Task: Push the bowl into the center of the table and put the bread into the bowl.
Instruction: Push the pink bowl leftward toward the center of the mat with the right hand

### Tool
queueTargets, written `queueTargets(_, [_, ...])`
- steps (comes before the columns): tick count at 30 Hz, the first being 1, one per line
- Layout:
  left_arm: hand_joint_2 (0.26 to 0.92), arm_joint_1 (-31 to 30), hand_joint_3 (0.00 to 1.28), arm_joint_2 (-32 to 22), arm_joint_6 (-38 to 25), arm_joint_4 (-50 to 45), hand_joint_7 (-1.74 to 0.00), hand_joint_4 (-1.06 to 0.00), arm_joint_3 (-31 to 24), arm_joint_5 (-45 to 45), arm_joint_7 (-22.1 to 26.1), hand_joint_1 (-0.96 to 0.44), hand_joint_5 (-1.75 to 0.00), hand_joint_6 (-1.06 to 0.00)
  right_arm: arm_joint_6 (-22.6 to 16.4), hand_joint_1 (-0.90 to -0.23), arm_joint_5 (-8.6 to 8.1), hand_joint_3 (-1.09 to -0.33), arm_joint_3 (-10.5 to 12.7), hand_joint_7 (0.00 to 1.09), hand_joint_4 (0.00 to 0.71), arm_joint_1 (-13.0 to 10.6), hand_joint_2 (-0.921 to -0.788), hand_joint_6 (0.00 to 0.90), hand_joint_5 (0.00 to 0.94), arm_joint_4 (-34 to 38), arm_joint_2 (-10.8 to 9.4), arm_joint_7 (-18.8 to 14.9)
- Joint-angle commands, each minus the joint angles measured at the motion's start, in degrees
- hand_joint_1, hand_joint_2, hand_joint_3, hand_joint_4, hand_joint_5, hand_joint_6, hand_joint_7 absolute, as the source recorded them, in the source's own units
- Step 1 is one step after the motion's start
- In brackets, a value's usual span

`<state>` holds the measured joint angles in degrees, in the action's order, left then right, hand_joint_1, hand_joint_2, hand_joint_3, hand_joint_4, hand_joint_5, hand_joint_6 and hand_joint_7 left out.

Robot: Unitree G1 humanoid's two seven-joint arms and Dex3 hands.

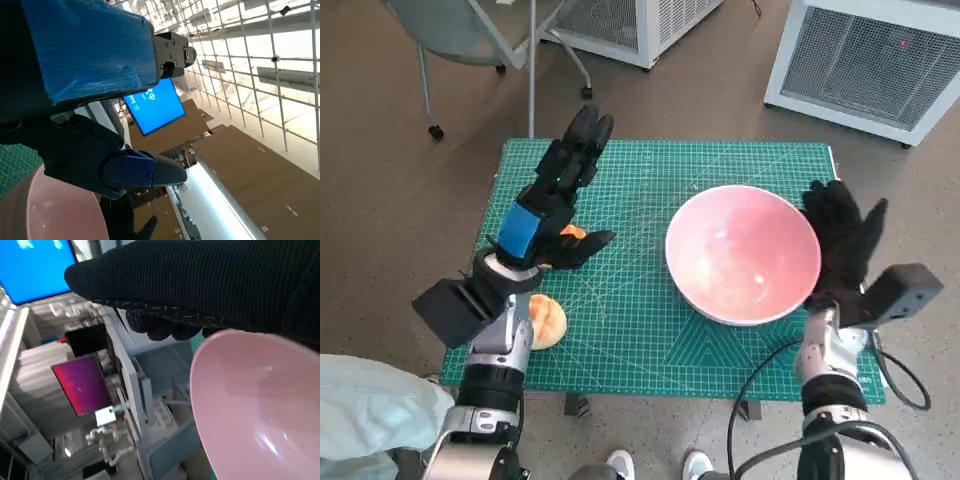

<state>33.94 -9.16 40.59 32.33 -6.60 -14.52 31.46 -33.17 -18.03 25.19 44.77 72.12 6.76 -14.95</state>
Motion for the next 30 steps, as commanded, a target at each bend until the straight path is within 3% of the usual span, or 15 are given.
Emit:
queueTargets(1, [0.921, -1.4, 0.3, -0.7, 0.3, -1.4, -0.03, -0.06, -0.3, 0.3, -0.7, -0.62, -0.01, -0.08, 1.8, -0.555, -0.19, -0.801, 0.3, 0.38, 0.216, 0.4, -0.921, 0.138, 0.01, 1.3, -1.3, -0.4])
queueTargets(30, [0.921, -5.8, 0.3, -2.9, 0.1, -6.2, -0.03, -0.06, -0.9, 2.0, -4.4, -0.64, 0.0, -0.09, 5.9, -0.564, 2.31, -0.825, -2.1, 0.34, 0.235, 5.3, -0.921, 0.164, 0.009, 2.6, -5.8, 0.1])
